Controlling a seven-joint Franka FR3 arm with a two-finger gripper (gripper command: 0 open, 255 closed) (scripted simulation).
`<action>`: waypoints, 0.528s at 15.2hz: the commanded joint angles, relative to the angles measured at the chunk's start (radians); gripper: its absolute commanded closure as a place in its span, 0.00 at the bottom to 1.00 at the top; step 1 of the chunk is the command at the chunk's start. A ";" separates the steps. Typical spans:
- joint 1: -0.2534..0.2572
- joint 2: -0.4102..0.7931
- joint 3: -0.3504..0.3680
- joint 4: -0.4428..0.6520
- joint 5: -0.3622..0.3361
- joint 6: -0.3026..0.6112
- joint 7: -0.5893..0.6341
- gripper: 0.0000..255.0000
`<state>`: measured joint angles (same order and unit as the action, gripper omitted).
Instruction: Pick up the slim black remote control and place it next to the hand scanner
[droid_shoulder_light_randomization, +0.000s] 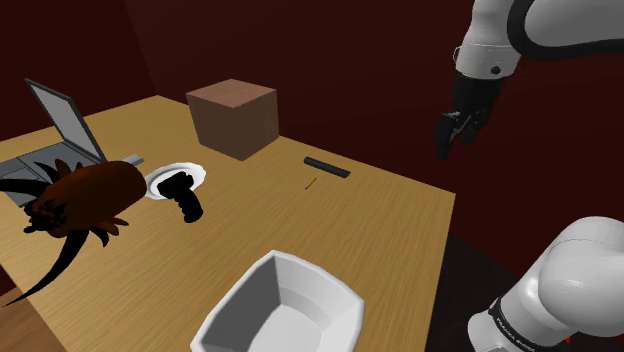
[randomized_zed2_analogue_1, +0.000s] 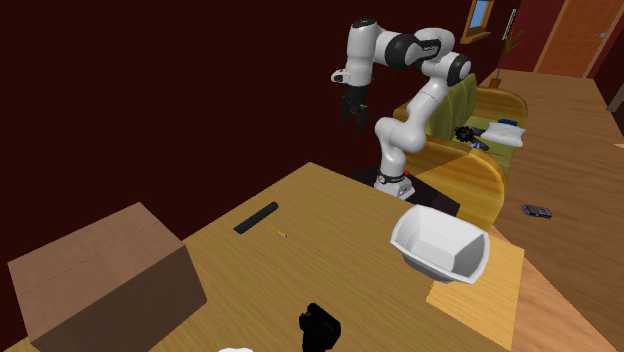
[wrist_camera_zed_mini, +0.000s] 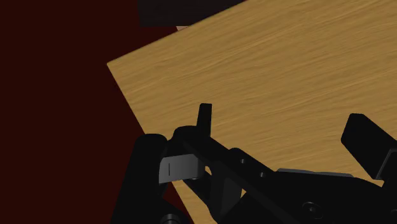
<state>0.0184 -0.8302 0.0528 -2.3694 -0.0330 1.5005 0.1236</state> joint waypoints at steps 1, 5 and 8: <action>0.000 0.000 0.000 0.000 0.000 0.000 0.000 0.00; 0.002 0.121 -0.020 0.000 -0.019 0.128 -0.043 0.00; 0.003 0.220 -0.032 0.015 -0.031 0.218 -0.073 0.00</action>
<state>0.0194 -0.6392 0.0218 -2.3596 -0.0624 1.6909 0.0583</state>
